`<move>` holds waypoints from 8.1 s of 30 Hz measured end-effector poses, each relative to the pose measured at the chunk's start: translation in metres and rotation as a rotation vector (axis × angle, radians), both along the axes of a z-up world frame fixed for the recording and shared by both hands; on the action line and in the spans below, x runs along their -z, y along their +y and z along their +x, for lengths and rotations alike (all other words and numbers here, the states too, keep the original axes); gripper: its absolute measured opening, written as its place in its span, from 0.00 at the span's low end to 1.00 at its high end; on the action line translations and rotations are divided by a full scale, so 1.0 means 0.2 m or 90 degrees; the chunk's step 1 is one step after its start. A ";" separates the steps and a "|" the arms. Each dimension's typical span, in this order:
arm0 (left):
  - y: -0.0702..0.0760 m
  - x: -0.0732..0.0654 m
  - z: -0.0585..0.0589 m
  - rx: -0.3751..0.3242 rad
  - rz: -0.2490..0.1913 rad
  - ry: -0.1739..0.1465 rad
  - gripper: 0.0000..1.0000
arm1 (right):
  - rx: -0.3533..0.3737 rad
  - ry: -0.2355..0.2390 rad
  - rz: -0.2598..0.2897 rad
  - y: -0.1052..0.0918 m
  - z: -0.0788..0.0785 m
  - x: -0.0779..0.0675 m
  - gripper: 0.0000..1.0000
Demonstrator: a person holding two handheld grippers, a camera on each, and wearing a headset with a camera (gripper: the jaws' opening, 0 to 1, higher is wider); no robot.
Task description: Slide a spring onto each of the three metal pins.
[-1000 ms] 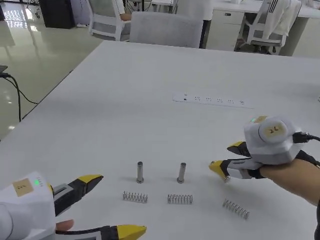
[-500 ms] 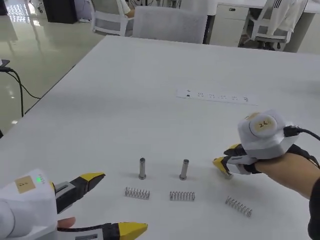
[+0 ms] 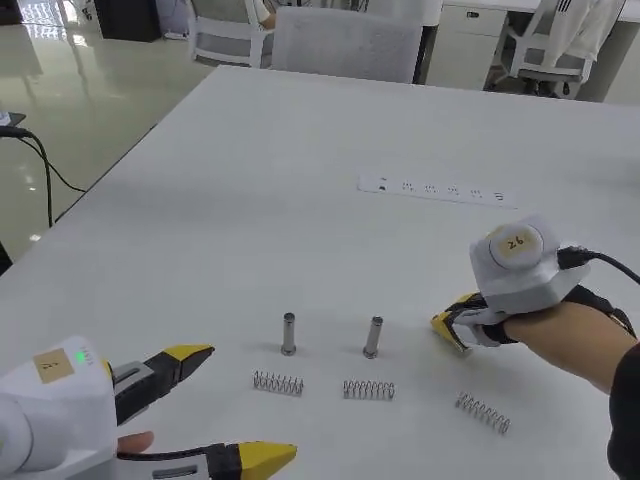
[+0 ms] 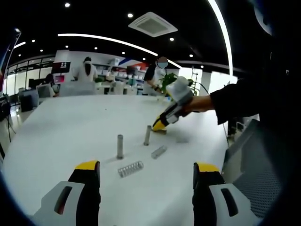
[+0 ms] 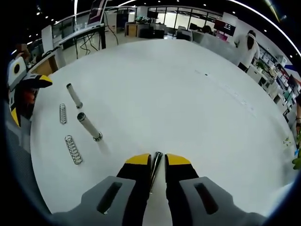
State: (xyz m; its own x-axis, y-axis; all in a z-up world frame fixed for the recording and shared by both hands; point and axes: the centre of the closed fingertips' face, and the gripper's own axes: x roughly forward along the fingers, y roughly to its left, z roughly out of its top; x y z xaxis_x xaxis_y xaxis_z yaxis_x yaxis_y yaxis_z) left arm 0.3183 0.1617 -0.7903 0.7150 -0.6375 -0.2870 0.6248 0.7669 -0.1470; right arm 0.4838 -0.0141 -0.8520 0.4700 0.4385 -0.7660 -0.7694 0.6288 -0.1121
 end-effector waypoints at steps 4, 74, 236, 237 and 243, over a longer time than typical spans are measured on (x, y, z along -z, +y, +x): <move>0.00 0.00 0.00 0.000 0.000 0.002 0.77 | 0.005 0.007 -0.001 0.00 0.01 0.01 0.08; -0.03 -0.08 -0.01 0.021 0.005 -0.027 0.75 | 0.085 0.008 0.060 -0.09 -0.14 -0.16 0.05; -0.07 -0.08 -0.04 0.038 0.014 -0.023 0.73 | -0.018 0.061 0.023 -0.22 -0.58 -0.03 0.07; -0.07 -0.08 -0.04 0.038 0.014 -0.023 0.73 | -0.020 0.063 0.022 -0.22 -0.58 -0.02 0.07; -0.07 -0.07 -0.03 0.038 0.014 -0.021 0.73 | -0.027 0.070 0.015 -0.22 -0.59 0.00 0.07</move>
State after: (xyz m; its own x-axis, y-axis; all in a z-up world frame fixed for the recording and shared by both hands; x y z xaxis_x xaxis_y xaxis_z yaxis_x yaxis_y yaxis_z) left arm 0.3115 0.1468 -0.7761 0.6847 -0.6733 -0.2792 0.6740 0.7306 -0.1090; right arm 0.3650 -0.0574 -0.8519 0.3642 0.4750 -0.8011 -0.8021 0.5971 -0.0106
